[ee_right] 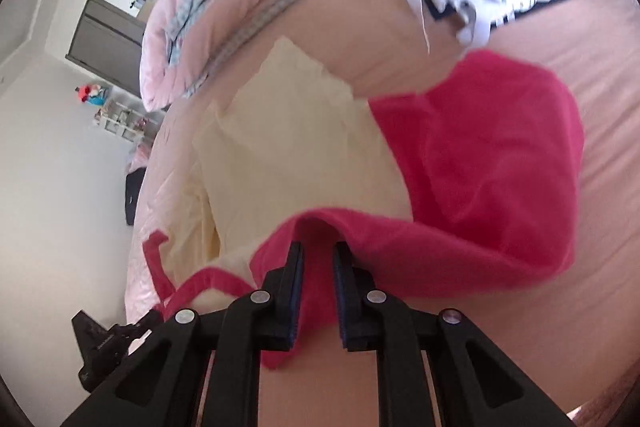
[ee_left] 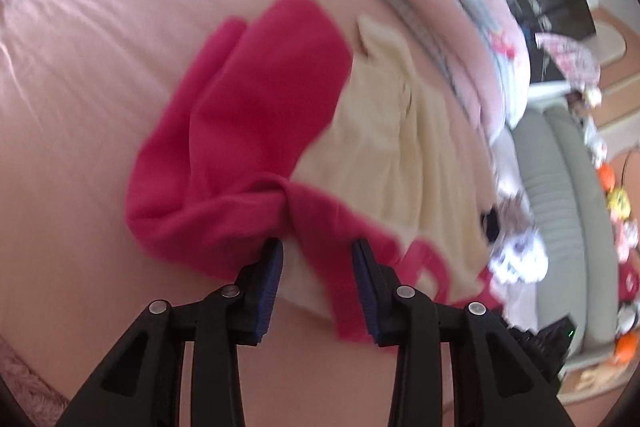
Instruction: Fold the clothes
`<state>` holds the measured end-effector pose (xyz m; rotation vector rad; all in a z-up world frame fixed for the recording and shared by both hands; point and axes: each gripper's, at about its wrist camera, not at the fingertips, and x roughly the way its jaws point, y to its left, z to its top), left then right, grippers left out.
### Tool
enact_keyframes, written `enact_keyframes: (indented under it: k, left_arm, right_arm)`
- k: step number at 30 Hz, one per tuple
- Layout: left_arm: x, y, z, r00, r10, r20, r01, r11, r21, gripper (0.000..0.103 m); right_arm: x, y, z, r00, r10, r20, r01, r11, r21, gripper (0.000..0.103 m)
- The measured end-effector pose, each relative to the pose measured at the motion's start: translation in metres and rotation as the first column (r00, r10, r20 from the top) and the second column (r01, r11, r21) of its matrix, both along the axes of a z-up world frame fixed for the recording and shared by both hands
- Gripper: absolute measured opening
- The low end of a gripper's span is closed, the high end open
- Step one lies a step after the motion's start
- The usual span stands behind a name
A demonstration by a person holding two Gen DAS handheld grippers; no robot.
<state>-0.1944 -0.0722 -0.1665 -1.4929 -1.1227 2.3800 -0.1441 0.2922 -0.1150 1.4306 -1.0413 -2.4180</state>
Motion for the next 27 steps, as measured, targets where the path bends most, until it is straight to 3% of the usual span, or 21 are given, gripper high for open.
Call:
enact_keyframes:
  k: [2, 5, 9, 10, 12, 14, 15, 16, 17, 18, 21, 24, 27]
  left_arm:
    - [0.01, 0.002, -0.009, 1.0, -0.008, 0.009, 0.007, 0.998, 0.063, 0.033]
    - [0.009, 0.002, -0.016, 1.0, 0.031, -0.004, -0.03, 0.982, 0.189, 0.033]
    - [0.0, 0.007, -0.006, 0.996, 0.069, -0.059, -0.052, 0.965, 0.258, 0.048]
    - [-0.004, 0.008, -0.003, 0.995, 0.071, -0.067, -0.05, 0.962, 0.27, 0.051]
    - [-0.012, 0.011, -0.003, 0.996, 0.083, -0.042, -0.07, 0.968, 0.239, 0.053]
    - [-0.018, 0.015, -0.011, 0.997, 0.073, 0.033, -0.077, 0.988, 0.135, 0.053]
    - [-0.021, 0.02, -0.017, 0.996, 0.051, 0.075, -0.057, 0.994, 0.089, 0.045]
    - [-0.021, 0.026, -0.021, 0.994, 0.029, 0.104, -0.035, 0.997, 0.064, 0.016]
    - [-0.017, 0.03, -0.02, 0.995, 0.019, 0.101, -0.024, 0.998, 0.052, 0.01]
    - [-0.012, 0.034, -0.016, 0.996, 0.014, 0.085, -0.017, 0.999, 0.042, 0.01]
    - [0.012, 0.038, 0.005, 1.0, -0.002, 0.027, 0.001, 1.0, 0.011, 0.007]
    - [0.037, 0.033, 0.012, 1.0, 0.001, 0.018, -0.002, 0.998, 0.057, 0.006]
    - [0.06, 0.029, 0.014, 1.0, -0.006, 0.007, 0.006, 0.994, 0.109, 0.006]
  right_arm:
    - [0.014, -0.009, -0.012, 0.998, 0.038, 0.051, -0.036, 0.999, -0.032, 0.015]
    - [0.021, -0.023, -0.025, 0.993, 0.067, 0.092, -0.058, 0.993, -0.099, 0.027]
    - [0.017, -0.036, -0.027, 0.997, 0.024, 0.08, -0.013, 0.991, -0.135, 0.053]
    - [0.013, -0.041, -0.027, 0.997, 0.008, 0.074, 0.002, 0.991, -0.136, 0.054]
    - [0.003, -0.053, -0.031, 0.997, -0.012, 0.07, 0.021, 0.991, -0.135, 0.054]
    - [-0.005, -0.065, -0.037, 0.997, 0.014, 0.08, -0.005, 0.994, -0.106, 0.054]
    - [-0.009, -0.07, -0.04, 0.996, 0.026, 0.086, -0.018, 0.996, -0.092, 0.052]
    - [-0.012, -0.076, -0.044, 0.994, 0.045, 0.102, -0.038, 0.997, -0.069, 0.046]
    - [-0.011, -0.08, -0.047, 0.988, 0.071, 0.14, -0.069, 0.997, -0.02, 0.022]
    - [-0.008, -0.082, -0.049, 0.983, 0.085, 0.161, -0.089, 0.996, 0.018, 0.007]
    - [0.01, -0.073, -0.041, 0.981, 0.119, 0.154, -0.122, 0.993, 0.009, 0.004]
    - [0.03, -0.059, -0.025, 0.978, 0.149, 0.147, -0.157, 0.987, 0.042, 0.003]
    - [0.051, -0.048, -0.016, 0.971, 0.175, 0.163, -0.179, 0.984, 0.01, 0.003]
